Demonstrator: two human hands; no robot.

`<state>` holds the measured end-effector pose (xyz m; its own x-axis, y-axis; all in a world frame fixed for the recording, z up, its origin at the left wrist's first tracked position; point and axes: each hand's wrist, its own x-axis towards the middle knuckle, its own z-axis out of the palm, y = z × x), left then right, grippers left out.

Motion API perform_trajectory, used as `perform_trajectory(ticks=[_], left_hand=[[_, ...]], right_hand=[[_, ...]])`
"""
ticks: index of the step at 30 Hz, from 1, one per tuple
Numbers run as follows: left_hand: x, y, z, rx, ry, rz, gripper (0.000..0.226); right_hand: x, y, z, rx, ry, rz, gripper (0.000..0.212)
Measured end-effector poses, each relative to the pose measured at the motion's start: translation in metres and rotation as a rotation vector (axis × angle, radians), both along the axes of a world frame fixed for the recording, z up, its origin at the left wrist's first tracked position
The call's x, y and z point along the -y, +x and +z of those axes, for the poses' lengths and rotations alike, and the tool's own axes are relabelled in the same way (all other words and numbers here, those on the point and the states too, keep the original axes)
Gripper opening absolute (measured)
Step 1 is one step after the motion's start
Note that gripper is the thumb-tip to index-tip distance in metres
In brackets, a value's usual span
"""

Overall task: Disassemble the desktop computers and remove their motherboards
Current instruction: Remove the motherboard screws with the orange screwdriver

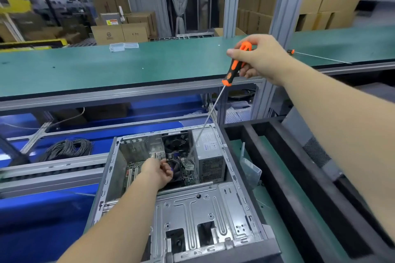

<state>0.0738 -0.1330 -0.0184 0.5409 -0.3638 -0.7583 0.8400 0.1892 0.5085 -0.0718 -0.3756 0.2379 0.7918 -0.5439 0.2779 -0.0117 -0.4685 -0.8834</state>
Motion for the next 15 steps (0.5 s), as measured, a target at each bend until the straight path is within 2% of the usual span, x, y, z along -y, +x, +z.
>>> perform_trajectory(ticks=[3,7,12,15], left_hand=[[0.013,-0.013,0.015,0.039,-0.014,0.013,0.034],[0.035,-0.042,0.042,0.06,-0.117,-0.041,0.026],[0.071,-0.083,0.06,0.215,-0.027,-0.307,0.028],[0.086,-0.098,0.063,0.197,-0.006,-0.317,0.026]], right_hand=[[0.0,0.005,-0.005,0.097,0.06,-0.105,0.048],[-0.004,0.006,-0.016,0.166,0.223,-0.092,0.036],[0.002,-0.003,-0.028,0.306,0.351,-0.137,0.036],[0.014,-0.011,-0.011,0.436,0.449,-0.197,0.037]])
